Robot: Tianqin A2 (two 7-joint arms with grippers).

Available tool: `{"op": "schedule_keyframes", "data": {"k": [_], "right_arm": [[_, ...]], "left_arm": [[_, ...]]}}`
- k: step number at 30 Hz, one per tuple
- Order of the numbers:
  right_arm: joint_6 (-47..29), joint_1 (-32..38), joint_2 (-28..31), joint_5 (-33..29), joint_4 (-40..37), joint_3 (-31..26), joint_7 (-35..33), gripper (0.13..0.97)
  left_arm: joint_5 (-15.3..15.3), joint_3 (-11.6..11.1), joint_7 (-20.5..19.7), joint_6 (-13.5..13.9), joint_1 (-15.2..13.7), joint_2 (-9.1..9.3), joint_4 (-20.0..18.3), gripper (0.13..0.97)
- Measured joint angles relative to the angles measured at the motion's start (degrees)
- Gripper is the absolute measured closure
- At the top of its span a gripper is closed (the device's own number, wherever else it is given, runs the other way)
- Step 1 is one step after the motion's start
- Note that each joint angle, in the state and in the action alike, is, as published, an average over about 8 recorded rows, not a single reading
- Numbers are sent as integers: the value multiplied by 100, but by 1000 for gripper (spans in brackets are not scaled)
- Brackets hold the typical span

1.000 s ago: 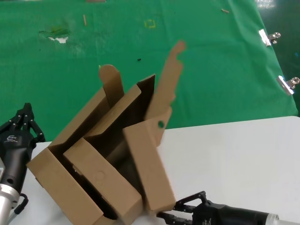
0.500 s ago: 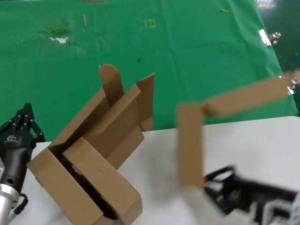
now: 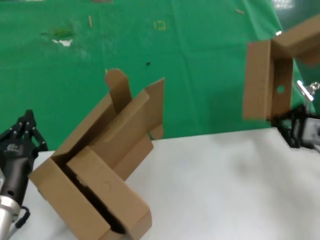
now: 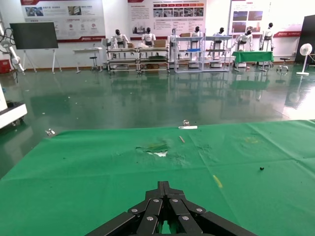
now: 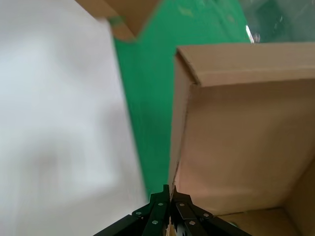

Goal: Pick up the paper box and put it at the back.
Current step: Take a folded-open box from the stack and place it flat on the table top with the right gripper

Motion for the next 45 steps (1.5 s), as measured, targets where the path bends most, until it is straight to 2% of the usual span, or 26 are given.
{"op": "schedule_keyframes", "data": {"k": [8,15,24,35,45], "right_arm": [[-994,2119,-1032,-2078,-1702,-531,415,956],[-1634,3498,-1678,-3029,-3084,-1376,664,956],[-2129,4417,-2277,-3354,-4016,-2231,1234,957],[-2353,4564,-2647,-3430,-4147,-2751,2187,958],[-1956,4782,-3028,-3403,-4801,-3051,2465,958]], "left_arm": [[1,0,0,0,0,0,0,957],[1,0,1,0,0,0,0,957],[1,0,1,0,0,0,0,957],[1,0,1,0,0,0,0,957],[1,0,1,0,0,0,0,957]]}}
